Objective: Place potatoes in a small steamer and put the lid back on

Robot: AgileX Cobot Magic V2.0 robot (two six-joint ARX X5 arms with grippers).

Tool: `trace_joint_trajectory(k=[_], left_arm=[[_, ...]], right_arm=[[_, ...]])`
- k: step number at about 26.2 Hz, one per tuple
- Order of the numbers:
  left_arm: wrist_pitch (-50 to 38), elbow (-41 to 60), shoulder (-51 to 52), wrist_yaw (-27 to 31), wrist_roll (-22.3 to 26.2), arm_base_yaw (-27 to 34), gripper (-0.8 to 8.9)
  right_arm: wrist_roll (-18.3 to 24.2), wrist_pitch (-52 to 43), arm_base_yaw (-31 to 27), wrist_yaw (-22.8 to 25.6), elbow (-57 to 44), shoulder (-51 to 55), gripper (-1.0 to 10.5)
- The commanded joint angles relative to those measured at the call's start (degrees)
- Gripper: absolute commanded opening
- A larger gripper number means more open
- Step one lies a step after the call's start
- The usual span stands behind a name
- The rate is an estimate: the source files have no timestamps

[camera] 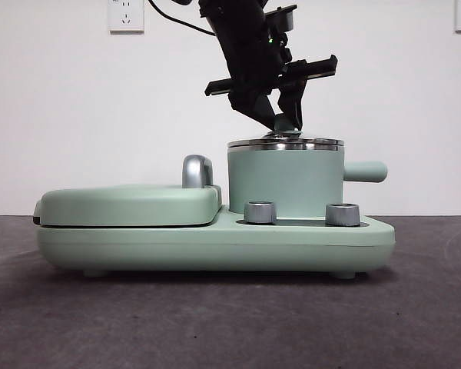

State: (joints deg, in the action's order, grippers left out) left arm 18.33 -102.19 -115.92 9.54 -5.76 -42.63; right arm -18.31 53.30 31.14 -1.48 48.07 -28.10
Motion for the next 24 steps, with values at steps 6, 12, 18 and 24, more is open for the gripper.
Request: trace_joint_trajectory(k=[6,12,18,24], left_arm=[[5.42,-4.39,0.37,0.15,-0.70,-0.35,6.03],[24.63,-5.07,12.35,0.02,2.14,-0.37,5.86],[31.23,14.38,33.24,-0.24,0.90,-0.37,4.84],[29.24,36.70,54.49,-0.24,0.50,-0.35,3.24]], right_arm=[[-0.52,-0.59,0.50,0.02,0.24,-0.20,3.3],[-0.35,-0.61,0.50,-0.13,0.24,-0.22,3.3],[0.28,-0.76,0.50,-4.13,0.24,-0.24,3.3],[1.03,-0.76,0.50,-6.49,0.24,-0.24,3.3]])
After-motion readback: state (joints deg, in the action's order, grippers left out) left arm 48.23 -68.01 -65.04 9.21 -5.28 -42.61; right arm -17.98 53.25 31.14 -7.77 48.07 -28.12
